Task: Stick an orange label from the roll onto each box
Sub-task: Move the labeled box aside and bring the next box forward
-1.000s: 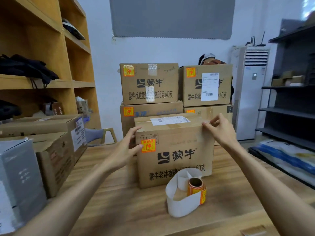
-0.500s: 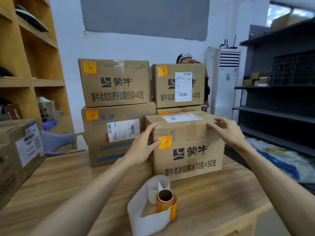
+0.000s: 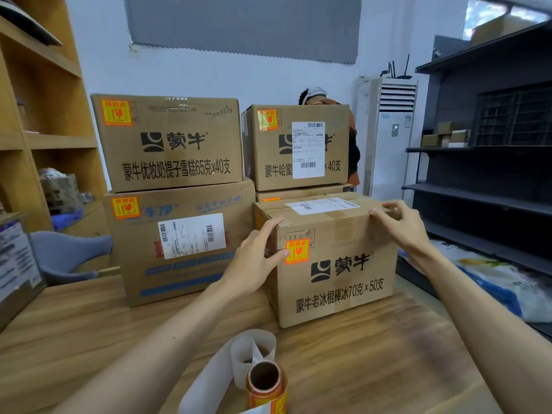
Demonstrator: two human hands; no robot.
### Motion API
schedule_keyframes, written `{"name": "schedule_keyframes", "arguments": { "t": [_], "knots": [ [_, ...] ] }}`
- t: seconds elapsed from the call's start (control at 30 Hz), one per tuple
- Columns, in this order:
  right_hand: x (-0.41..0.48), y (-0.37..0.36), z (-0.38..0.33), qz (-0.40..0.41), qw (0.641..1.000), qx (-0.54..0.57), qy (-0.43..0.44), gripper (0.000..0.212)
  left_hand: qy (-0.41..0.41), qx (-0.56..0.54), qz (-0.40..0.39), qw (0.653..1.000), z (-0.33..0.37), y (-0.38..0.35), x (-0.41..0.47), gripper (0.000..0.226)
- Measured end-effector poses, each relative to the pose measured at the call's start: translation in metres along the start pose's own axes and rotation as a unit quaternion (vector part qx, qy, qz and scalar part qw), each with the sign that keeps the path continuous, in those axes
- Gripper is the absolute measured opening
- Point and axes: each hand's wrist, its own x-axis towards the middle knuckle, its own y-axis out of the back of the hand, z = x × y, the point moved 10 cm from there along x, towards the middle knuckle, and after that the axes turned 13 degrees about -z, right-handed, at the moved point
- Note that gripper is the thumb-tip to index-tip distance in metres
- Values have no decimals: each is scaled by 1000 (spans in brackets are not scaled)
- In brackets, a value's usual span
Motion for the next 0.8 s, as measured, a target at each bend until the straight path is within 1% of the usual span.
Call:
{"name": "schedule_keyframes", "arguments": {
  "t": [0.07, 0.2, 0.27, 0.33, 0.4, 0.5, 0.6, 0.7, 0.8],
  "knots": [
    [2, 2, 3, 5, 1000, -10, -1, 76, 4, 7, 0, 1000, 1, -2, 2, 66],
    [5, 5, 0, 2, 997, -69, -19, 73, 14, 36, -22, 999, 6, 0, -2, 68],
    [-4, 1, -22, 7, 990, -143, -17, 59, 19, 53, -43, 997, 12, 5, -10, 68],
    [-15, -5, -48, 22, 978, -205, 8, 48, 25, 68, -50, 996, 15, 21, -23, 65],
    [-29, -18, -79, 33, 970, -233, 57, 43, 36, 109, -37, 993, 13, 50, -42, 56],
    [-51, -55, -127, 17, 967, -217, 132, 41, 71, 197, -18, 978, 0, 111, -80, 49],
    [-77, -104, -181, -15, 966, -185, 183, 39, 113, 249, 8, 962, -17, 182, -132, 43],
    [-108, -161, -236, -60, 961, -155, 219, 32, 158, 280, 35, 946, -29, 253, -196, 40],
    [-143, -215, -294, -101, 949, -135, 265, 33, 196, 301, 65, 931, -37, 314, -263, 35]
  ]
}}
